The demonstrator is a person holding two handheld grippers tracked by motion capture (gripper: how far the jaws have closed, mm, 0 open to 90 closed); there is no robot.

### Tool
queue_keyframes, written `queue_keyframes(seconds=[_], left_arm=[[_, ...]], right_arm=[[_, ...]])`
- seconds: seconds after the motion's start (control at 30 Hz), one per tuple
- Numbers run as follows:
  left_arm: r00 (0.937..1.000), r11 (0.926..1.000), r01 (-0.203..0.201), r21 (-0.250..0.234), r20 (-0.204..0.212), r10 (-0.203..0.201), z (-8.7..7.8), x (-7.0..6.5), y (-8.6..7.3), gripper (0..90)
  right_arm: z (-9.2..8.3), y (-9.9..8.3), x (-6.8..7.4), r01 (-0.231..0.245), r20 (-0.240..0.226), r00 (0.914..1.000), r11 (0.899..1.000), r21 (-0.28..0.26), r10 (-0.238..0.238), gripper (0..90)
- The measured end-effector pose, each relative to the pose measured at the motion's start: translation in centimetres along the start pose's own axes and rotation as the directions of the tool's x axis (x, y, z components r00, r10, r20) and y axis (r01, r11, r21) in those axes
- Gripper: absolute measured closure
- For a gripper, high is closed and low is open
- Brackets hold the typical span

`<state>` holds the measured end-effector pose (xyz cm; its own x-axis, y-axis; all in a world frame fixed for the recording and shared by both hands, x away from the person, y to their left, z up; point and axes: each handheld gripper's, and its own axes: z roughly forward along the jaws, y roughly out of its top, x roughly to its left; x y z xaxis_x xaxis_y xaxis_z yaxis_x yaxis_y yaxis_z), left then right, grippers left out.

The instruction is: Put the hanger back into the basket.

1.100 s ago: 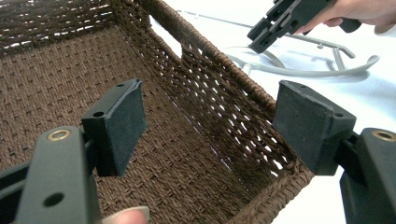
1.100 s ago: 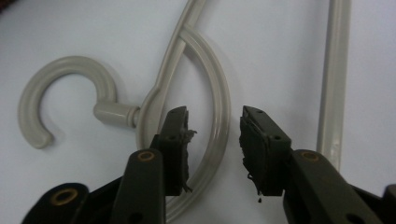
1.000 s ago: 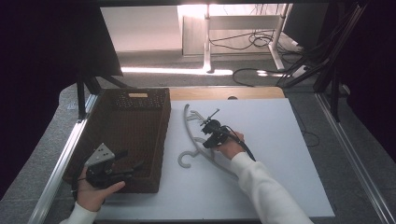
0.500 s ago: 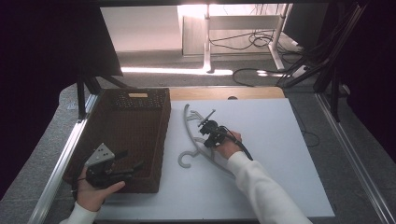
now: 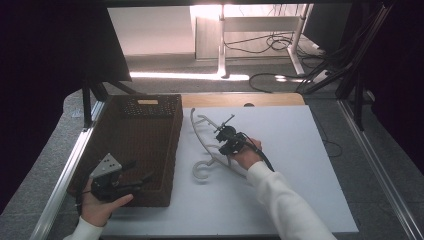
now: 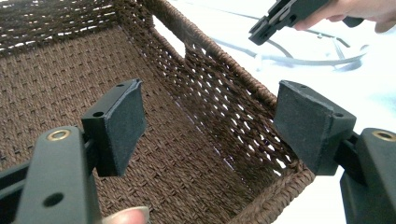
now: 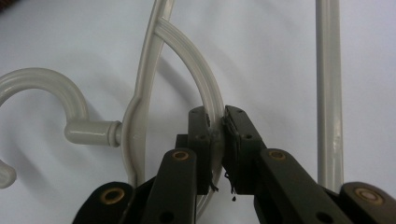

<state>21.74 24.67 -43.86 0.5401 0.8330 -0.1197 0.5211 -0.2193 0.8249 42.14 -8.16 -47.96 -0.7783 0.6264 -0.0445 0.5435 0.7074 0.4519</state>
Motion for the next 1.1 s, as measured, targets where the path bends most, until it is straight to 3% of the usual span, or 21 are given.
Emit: queue_keyframes(seconds=[0.17,0.3,0.4,0.43,0.47,0.53,0.57,0.6,0.67,0.7,0.73,0.77,0.8,0.83,0.87,0.93,0.97,1.1], left_arm=[[1.0,1.0,0.0,-0.002,-0.001,0.0,0.0,0.0,0.0,24.6],[1.0,1.0,0.003,-0.005,0.001,-0.003,0.0,0.0,0.1,24.6],[1.0,1.0,0.004,-0.008,0.003,-0.004,-0.1,0.0,0.2,24.6],[1.0,1.0,0.004,-0.008,0.003,-0.004,-0.1,0.0,0.2,24.6],[1.0,0.9999,0.001,-0.01,0.005,-0.001,0.0,-0.1,0.2,24.7],[1.0,0.9999,0.0,-0.011,0.006,0.0,0.0,-0.1,0.3,24.7],[1.0,0.9999,0.0,-0.012,0.009,0.0,0.0,-0.2,0.3,24.7],[0.9999,0.9999,0.0,-0.014,0.013,0.0,0.0,-0.2,0.3,24.7],[0.9997,0.9998,0.002,-0.02,0.022,-0.001,0.0,-0.4,0.5,24.7],[0.9993,0.9996,0.005,-0.029,0.038,-0.004,0.1,-0.7,0.7,24.8],[0.9993,0.9996,0.005,-0.029,0.038,-0.004,0.1,-0.7,0.7,24.9],[0.9987,0.9994,0.007,-0.034,0.051,-0.006,0.1,-0.9,0.8,24.9],[0.998,0.9992,0.009,-0.04,0.063,-0.006,0.2,-1.1,1.0,25.2],[0.9957,0.9985,0.013,-0.053,0.092,-0.009,0.5,-1.6,1.4,25.4],[0.9957,0.9985,0.013,-0.053,0.092,-0.009,0.5,-1.6,1.4,25.6],[0.9886,0.9972,0.025,-0.07,0.15,-0.015,1.2,-2.8,2.2,25.9],[0.9886,0.9972,0.025,-0.07,0.15,-0.015,1.2,-2.8,2.2,26.1],[0.9735,0.9943,0.064,-0.085,0.225,-0.044,2.5,-4.4,3.2,27.4]], right_arm=[[-2.2,0.0,-0.8,-0.066,-0.047,0.9969,0.994,-0.084,0.062,81.9],[-4.3,0.2,-1.4,-0.127,-0.092,0.9893,0.98,-0.155,0.114,81.9],[-6.0,0.5,-1.7,-0.171,-0.134,0.9802,0.963,-0.207,0.146,81.8],[-6.0,0.5,-1.7,-0.171,-0.134,0.9802,0.963,-0.207,0.146,81.8],[-7.0,0.6,-1.8,-0.196,-0.16,0.9739,0.952,-0.237,0.161,81.8],[-7.8,0.7,-1.8,-0.214,-0.182,0.9687,0.94,-0.265,0.169,81.8],[-7.8,0.7,-1.8,-0.214,-0.182,0.9687,0.94,-0.265,0.169,81.8],[-8.4,0.8,-1.7,-0.234,-0.207,0.9617,0.93,-0.282,0.179,81.8],[-8.7,0.8,-1.7,-0.243,-0.217,0.9587,0.926,-0.29,0.184,81.8],[-9.1,0.9,-1.7,-0.265,-0.237,0.9515,0.914,-0.308,0.196,81.8],[-9.1,0.9,-1.7,-0.265,-0.237,0.9515,0.914,-0.308,0.196,81.8],[-9.5,0.9,-1.7,-0.291,-0.258,0.9426,0.9,-0.324,0.211,81.8],[-9.6,1.0,-1.7,-0.301,-0.268,0.9388,0.894,-0.332,0.217,81.8],[-9.8,1.0,-1.6,-0.313,-0.278,0.9343,0.887,-0.339,0.223,81.8],[-9.9,1.1,-1.6,-0.32,-0.287,0.9311,0.883,-0.345,0.225,81.8],[-10.1,1.2,-1.5,-0.335,-0.299,0.9252,0.872,-0.357,0.233,81.8],[-10.2,1.3,-1.4,-0.34,-0.304,0.9234,0.868,-0.362,0.234,81.8],[-10.4,1.5,-1.3,-0.35,-0.315,0.9188,0.859,-0.373,0.238,81.8]])
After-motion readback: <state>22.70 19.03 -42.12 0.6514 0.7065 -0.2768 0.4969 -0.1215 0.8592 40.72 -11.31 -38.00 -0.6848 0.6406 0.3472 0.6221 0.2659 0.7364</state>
